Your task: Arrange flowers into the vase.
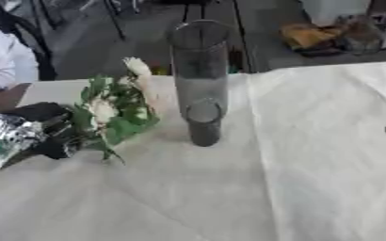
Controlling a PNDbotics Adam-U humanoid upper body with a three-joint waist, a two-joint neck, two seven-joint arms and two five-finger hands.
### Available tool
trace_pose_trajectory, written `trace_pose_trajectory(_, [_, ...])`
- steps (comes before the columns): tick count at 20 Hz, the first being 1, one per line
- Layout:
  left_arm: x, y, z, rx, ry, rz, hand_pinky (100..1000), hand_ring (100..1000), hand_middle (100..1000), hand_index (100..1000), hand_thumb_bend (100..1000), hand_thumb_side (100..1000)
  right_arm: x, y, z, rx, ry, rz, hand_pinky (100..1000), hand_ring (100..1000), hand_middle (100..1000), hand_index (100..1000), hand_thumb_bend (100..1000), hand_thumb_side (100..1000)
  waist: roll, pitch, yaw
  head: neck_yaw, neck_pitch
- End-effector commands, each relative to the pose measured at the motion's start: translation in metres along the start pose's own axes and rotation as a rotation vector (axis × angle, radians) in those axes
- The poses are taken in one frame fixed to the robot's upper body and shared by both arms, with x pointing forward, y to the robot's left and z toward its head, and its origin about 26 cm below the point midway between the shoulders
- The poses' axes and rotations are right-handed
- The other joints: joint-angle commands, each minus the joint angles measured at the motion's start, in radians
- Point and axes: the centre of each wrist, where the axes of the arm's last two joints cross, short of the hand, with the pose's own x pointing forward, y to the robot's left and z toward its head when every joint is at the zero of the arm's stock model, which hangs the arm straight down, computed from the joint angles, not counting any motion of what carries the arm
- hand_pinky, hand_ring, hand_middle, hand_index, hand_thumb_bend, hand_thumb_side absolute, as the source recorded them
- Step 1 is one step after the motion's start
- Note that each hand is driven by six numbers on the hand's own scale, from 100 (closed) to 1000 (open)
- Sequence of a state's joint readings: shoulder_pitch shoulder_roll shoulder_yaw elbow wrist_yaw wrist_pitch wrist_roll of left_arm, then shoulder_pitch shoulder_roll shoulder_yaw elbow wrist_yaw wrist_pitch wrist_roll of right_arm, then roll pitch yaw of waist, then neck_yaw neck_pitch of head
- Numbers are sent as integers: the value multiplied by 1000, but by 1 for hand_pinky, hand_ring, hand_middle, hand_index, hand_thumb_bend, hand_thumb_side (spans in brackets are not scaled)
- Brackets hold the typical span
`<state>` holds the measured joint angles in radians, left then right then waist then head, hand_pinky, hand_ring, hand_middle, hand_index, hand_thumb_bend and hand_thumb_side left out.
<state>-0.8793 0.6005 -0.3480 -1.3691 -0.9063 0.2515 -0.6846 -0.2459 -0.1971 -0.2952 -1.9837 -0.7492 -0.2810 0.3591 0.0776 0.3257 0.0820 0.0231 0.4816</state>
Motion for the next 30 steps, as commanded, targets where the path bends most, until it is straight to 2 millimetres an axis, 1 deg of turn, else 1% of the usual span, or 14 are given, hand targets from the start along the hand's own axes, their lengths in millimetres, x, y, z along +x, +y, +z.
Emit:
trace_pose_trajectory(1, [-9,22,17,51,12,0,100,100,100,137,100,261,5,1,-5,23,-18,8,552,700,523,737,100,802,-2,-21,3,-4,-2])
trace_pose_trajectory(8, [-5,31,29,60,-28,98,100,100,100,125,100,260,5,1,-4,26,-19,11,554,702,522,738,100,802,-7,-15,3,-6,-5])
trace_pose_trajectory(13, [-1,37,39,111,-65,176,100,100,100,121,100,317,4,2,-3,30,-22,13,555,703,521,739,100,802,-13,-11,4,-11,-11])
trace_pose_trajectory(16, [-1,40,46,131,-86,223,100,100,100,120,100,319,4,2,-3,31,-25,15,555,703,521,739,100,801,-16,-9,4,-13,-15])
trace_pose_trajectory(20, [-2,40,48,134,-99,261,100,100,100,120,100,319,4,2,-3,32,-26,15,555,703,521,739,100,801,-16,-8,4,-13,-16])
trace_pose_trajectory(21, [-1,41,50,144,-107,271,100,100,100,116,100,353,3,2,-2,33,-27,15,557,705,520,740,100,802,-20,-5,4,-16,-20])
trace_pose_trajectory(24, [1,45,58,190,-136,311,100,100,100,114,100,356,2,3,-1,40,-32,18,557,705,520,740,100,803,-28,1,5,-20,-28])
trace_pose_trajectory(30, [4,57,75,265,-203,388,100,100,100,110,100,384,2,3,1,46,-34,20,558,706,519,740,100,803,-32,3,4,-26,-34])
